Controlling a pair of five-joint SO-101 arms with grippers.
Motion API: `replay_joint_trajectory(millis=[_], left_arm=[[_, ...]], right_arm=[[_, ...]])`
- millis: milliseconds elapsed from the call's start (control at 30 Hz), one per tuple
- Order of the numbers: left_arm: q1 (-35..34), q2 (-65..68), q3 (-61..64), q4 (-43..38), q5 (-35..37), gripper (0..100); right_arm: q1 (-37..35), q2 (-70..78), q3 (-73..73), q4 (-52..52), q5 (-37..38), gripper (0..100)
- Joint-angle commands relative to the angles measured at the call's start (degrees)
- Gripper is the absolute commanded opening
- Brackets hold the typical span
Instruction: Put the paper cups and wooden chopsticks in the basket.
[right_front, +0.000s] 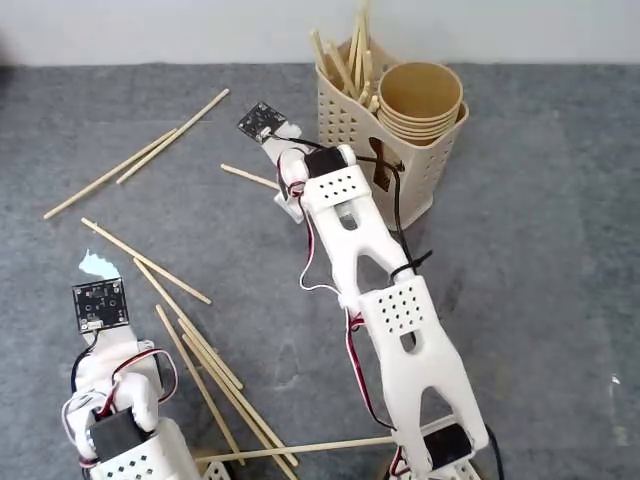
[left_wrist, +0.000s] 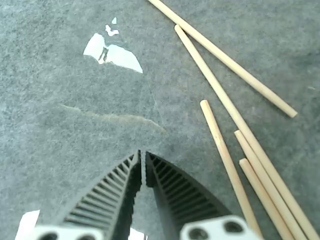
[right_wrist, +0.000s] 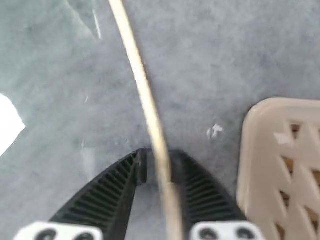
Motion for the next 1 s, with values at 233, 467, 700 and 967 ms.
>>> replay_joint_trajectory(millis=[233, 467, 700, 967], left_arm=[[0.26, -0.97, -0.48, 0.18, -0.18, 1], [0.26, -0.97, -0.48, 0.18, -0.18, 1], [0.26, -0.97, -0.48, 0.18, -0.18, 1], [0.26, -0.97, -0.48, 0.18, -0.18, 1]], right_arm=[[-5.67, -1.01, -17.23, 22.02, 0.7, 0.8], [-7.52, -4.88, -27.87, 26.15, 0.26, 0.8], [-7.08, -16.4, -28.04, 23.87, -2.11, 0.8], [-6.2, -26.68, -28.13, 12.79, -2.73, 0.8]])
